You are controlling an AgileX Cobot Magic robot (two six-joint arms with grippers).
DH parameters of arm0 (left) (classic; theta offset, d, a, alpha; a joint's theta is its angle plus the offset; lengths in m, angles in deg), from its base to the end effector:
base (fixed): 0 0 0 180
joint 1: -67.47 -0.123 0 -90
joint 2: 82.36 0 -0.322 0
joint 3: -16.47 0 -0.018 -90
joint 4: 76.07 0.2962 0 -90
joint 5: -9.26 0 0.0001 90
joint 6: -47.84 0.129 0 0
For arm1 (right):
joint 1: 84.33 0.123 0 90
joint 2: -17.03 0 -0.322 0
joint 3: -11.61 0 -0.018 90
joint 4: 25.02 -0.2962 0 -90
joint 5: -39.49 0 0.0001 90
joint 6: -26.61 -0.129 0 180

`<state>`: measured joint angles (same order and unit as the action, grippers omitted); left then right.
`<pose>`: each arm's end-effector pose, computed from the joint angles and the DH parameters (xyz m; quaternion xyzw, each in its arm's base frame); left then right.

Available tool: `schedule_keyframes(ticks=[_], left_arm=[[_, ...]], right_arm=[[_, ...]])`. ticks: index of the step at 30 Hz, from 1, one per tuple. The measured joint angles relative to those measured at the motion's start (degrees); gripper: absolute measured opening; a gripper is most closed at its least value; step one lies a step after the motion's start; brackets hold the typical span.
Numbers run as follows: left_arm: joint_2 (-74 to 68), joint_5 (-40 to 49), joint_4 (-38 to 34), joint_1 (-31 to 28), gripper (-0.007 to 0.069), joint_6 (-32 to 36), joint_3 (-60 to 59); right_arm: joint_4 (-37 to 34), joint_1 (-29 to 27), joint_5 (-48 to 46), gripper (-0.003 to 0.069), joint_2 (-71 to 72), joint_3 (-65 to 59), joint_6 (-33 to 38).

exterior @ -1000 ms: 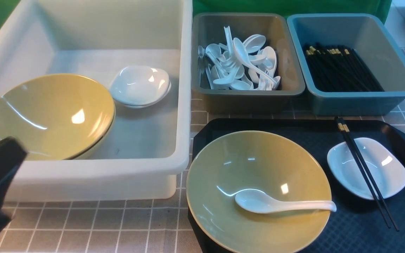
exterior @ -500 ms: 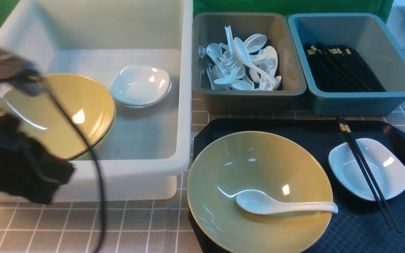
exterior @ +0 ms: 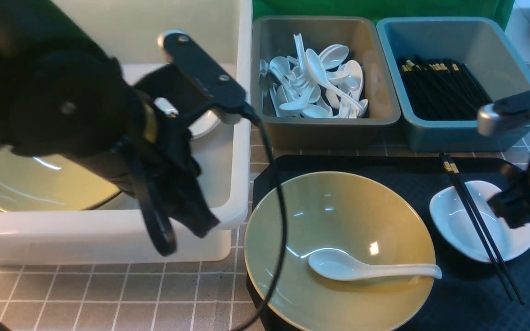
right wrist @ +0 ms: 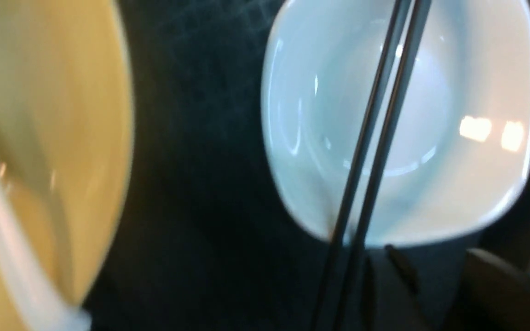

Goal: On grey table put chopsticks spoon bowls plates into blue grey white boxes.
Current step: 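Move the grippers toward the tableware on the black tray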

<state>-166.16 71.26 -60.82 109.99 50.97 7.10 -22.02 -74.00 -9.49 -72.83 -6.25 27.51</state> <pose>0.2534 -0.1917 0.3316 0.4084 0.8784 0.0485 0.2437 0.3333 0.0556 0.2536 -0.1086 0.9731 -0.0061 0.2031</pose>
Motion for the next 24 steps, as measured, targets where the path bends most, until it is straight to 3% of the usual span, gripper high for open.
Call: schedule_keyframes(ticks=[3, 6, 10, 16, 21, 24], left_arm=[[-0.05, -0.72, -0.21, 0.17, -0.0011, -0.57, 0.05], [-0.05, -0.75, -0.21, 0.17, -0.0011, -0.81, 0.05], [-0.05, -0.51, -0.25, 0.17, -0.0011, -0.81, 0.05], [-0.05, -0.46, -0.25, 0.17, -0.0011, -0.81, 0.05], [-0.05, -0.45, -0.25, 0.17, -0.0011, -0.81, 0.05], [-0.05, -0.34, -0.25, 0.17, -0.0011, -0.81, 0.05]], right_arm=[[0.05, 0.00, 1.66, 0.0411, -4.42, 2.44, -0.90], [0.05, 0.00, 3.05, 0.0508, -9.12, 4.65, -0.90], [0.25, 0.00, 3.90, 0.0533, -13.36, 5.86, -1.35], [0.59, 0.00, 5.08, 0.0512, -18.62, 6.85, -3.87], [0.77, 0.00, 5.42, 0.0418, -20.37, 6.86, -5.23], [0.82, 0.00, 5.42, 0.0321, -20.59, 6.86, -5.73]])
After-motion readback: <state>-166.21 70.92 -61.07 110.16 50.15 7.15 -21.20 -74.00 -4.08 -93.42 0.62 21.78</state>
